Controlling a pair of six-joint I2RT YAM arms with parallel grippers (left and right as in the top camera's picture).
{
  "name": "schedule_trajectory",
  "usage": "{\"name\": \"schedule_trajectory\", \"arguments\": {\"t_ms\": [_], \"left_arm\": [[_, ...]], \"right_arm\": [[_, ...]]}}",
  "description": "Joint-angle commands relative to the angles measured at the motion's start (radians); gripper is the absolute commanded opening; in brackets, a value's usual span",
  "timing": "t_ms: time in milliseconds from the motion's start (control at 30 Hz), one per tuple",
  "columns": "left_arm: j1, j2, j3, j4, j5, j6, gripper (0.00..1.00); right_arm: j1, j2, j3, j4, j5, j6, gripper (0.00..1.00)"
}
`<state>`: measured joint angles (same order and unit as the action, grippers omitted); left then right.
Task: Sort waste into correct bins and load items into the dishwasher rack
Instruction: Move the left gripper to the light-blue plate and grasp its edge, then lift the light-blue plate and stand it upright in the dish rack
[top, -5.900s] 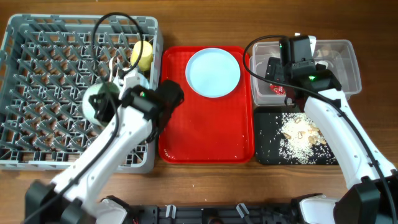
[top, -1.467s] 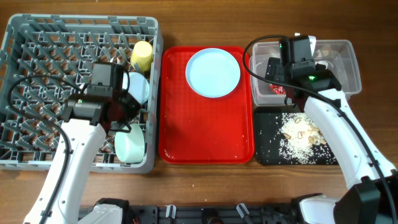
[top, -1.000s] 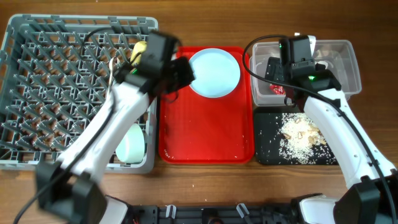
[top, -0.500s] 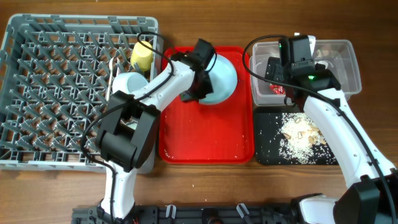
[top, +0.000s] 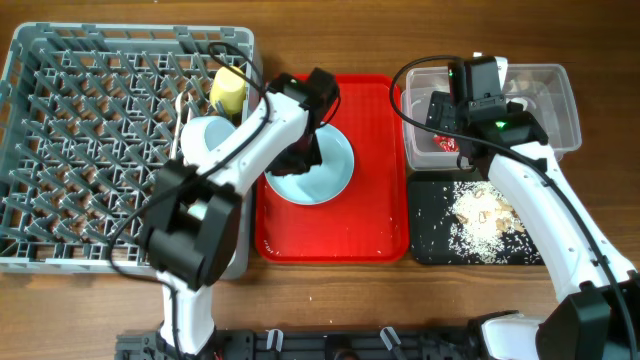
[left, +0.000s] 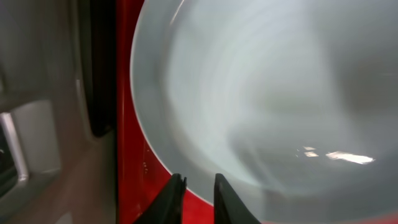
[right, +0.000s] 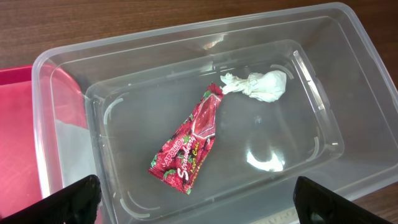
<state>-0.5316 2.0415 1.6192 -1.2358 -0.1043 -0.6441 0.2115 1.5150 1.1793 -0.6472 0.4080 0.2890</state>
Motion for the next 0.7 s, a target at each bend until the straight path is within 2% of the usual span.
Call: {"name": "schedule_trajectory", "arguments": {"t_ms": [0, 33, 300, 367, 433, 467, 667], "left_arm": [[-0.035, -0.085, 0.031, 0.048, 0.142, 0.009, 0.67], [-0.057, -0.077, 0.03, 0.072, 0.172, 0.009, 0.7], [-0.179, -0.055, 0.028, 0.232, 0.136, 0.009, 0.53], [-0.202, -0.051, 0.028, 0.26, 0.128, 0.008, 0.44], [-0.219, -0.041, 0.027, 0.276, 0.103, 0.008, 0.28], [-0.225, -0.032, 0.027, 0.285, 0.098, 0.008, 0.24], [-0.225, 0.03, 0.021, 0.343, 0.094, -0.025, 0.26]], "right_arm": [[0.004, 0.006, -0.005, 0.003, 0.009, -0.008, 1.0], [0.004, 0.006, -0.005, 0.003, 0.009, -0.008, 1.0], [0.004, 0.006, -0.005, 0.003, 0.009, -0.008, 1.0], [0.004, 0.006, -0.005, 0.003, 0.009, -0.008, 1.0], [0.004, 0.006, -0.005, 0.003, 0.009, -0.008, 1.0], [0.004, 0.006, -0.005, 0.003, 0.009, -0.008, 1.0], [0.004, 0.006, -0.005, 0.003, 0.009, -0.008, 1.0]]}}
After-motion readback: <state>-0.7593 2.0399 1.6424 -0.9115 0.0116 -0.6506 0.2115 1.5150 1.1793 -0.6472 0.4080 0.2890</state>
